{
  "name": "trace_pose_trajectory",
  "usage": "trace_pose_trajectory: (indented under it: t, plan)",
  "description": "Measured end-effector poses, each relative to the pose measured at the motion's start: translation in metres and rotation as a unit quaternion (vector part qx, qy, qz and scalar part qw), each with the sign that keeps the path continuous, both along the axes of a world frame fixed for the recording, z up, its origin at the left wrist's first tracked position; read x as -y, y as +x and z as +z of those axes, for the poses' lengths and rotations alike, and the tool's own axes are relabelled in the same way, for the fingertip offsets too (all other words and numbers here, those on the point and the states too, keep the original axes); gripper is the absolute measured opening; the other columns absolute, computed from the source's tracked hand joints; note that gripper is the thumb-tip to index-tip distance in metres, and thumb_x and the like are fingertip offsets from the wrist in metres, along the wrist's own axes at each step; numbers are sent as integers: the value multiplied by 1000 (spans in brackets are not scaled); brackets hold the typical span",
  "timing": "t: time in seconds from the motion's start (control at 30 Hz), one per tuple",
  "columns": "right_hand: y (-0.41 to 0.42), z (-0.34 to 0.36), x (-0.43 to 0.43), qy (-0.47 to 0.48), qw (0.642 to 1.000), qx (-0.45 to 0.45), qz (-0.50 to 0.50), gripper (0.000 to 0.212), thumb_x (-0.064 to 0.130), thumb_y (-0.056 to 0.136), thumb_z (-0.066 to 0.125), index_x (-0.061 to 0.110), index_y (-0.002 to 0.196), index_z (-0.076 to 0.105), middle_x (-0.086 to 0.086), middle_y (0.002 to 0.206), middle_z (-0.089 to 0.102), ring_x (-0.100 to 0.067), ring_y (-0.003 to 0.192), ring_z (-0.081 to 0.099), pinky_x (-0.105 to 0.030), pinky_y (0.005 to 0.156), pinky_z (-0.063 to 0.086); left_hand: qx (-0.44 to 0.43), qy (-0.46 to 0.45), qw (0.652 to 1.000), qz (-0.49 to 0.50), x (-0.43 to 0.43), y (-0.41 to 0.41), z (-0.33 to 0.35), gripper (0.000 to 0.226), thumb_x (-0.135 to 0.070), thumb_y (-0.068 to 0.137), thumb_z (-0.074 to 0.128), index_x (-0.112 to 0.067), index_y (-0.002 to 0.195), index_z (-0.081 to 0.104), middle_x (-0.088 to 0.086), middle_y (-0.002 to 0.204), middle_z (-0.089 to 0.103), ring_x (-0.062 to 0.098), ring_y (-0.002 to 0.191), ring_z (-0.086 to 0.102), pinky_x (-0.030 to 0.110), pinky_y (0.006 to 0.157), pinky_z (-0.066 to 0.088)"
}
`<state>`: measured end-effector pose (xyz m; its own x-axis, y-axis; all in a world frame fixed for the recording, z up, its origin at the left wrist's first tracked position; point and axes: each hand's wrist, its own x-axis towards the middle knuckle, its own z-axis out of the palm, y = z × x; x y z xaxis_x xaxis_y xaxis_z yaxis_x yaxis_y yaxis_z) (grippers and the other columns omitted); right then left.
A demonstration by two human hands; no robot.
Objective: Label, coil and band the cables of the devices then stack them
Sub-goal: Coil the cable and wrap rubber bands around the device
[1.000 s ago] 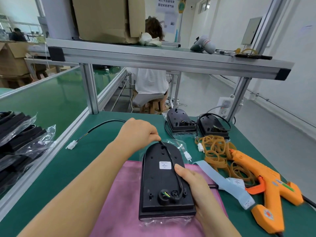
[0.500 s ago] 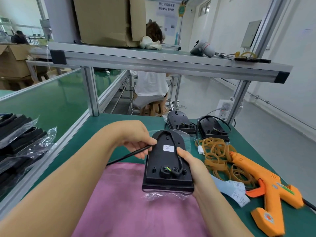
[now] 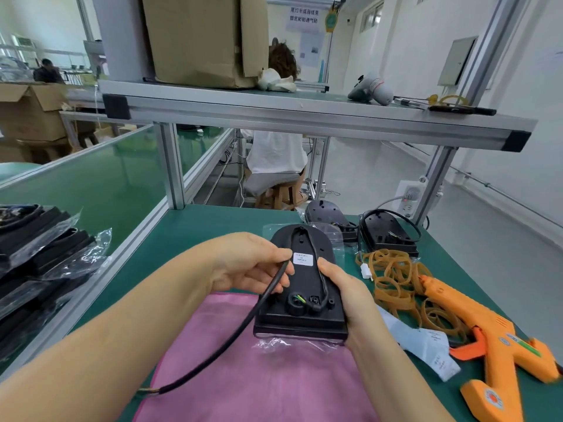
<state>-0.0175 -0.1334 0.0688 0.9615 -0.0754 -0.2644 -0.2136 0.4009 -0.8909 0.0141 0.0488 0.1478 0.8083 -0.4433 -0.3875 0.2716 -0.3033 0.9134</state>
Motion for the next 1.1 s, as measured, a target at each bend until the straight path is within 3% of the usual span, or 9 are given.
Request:
trace_pose_trajectory:
  t: [0.17, 0.3, 0.37, 0.43, 0.5, 0.6, 0.8, 0.93, 1.1]
  plan:
    - [-2, 3, -3, 20, 1000, -9, 10, 37, 30, 63, 76, 5, 89, 76, -25, 99, 71, -40, 89, 68, -58, 91, 50, 179, 77, 979, 60, 4, -9, -16, 22, -35, 85, 69, -21, 71, 78, -11, 61, 68, -8, 54, 56, 11, 53, 41]
    - [-3, 4, -3, 30, 999, -12, 14, 23, 25, 77, 70, 5, 86, 76, -25, 98, 71, -38, 85, 68, -59, 92, 49, 256, 104, 955, 110, 10, -19, -34, 11, -30, 80, 75, -22, 73, 71, 4, 90, 67, 16, 85, 60, 20, 75, 46]
    - [-4, 4, -4, 40, 999, -7, 25, 20, 24, 78, 69, 7, 81, 78, -24, 96, 72, -37, 80, 69, -54, 87, 54, 263, 92, 947, 161, 11, -21, -43, 18, -27, 79, 77, -25, 94, 66, 7, 115, 57, 19, 105, 52, 31, 92, 44]
    - [-5, 2, -4, 37, 999, -1, 28, 22, 25, 81, 67, 6, 85, 78, -24, 97, 72, -37, 80, 70, -50, 81, 56, 184, 33, 962, 198, 10, -23, -50, 62, -26, 79, 78, -24, 131, 46, 1, 138, 41, 19, 121, 47, 36, 105, 40]
    - [-5, 1, -5, 34, 999, 4, 31, 24, 26, 80, 67, 6, 88, 78, -24, 99, 72, -37, 83, 71, -49, 82, 56, 35, -83, 974, 206, 9, -24, -54, 87, -24, 79, 78, -21, 148, 26, 4, 140, 48, 24, 114, 60, 42, 98, 50]
    - [-6, 2, -8, 25, 999, 6, 43, 29, 31, 71, 70, 9, 87, 78, -22, 100, 72, -38, 89, 70, -51, 88, 54, -94, -185, 968, 138, 5, -21, -58, 47, -21, 81, 73, -5, 123, 58, 15, 103, 74, 26, 80, 73, 37, 72, 61]
    - [-5, 4, 2, -68, 994, -6, 90, 39, 38, 85, 63, 7, 105, 72, -16, 104, 73, -33, 97, 70, -43, 85, 56, -81, -227, 956, 170, 5, -17, -71, 10, -14, 88, 67, -5, 91, 67, 16, 83, 74, 24, 64, 71, 30, 56, 57]
    - [-12, 4, 11, -106, 978, -6, 179, 51, 40, 74, 67, 11, 115, 68, -12, 114, 70, -30, 106, 66, -48, 94, 51, -64, -240, 946, 206, 3, -16, -75, 9, -14, 88, 66, -6, 89, 64, 13, 77, 74, 23, 60, 71, 28, 51, 56]
    - [-11, 4, 11, -65, 982, -13, 176, 42, 13, 77, 62, 3, 117, 62, -16, 107, 69, -28, 90, 65, -37, 71, 55, -30, -250, 945, 209, 6, -16, -74, 16, -11, 87, 68, -5, 101, 64, 13, 88, 76, 23, 69, 73, 30, 56, 57]
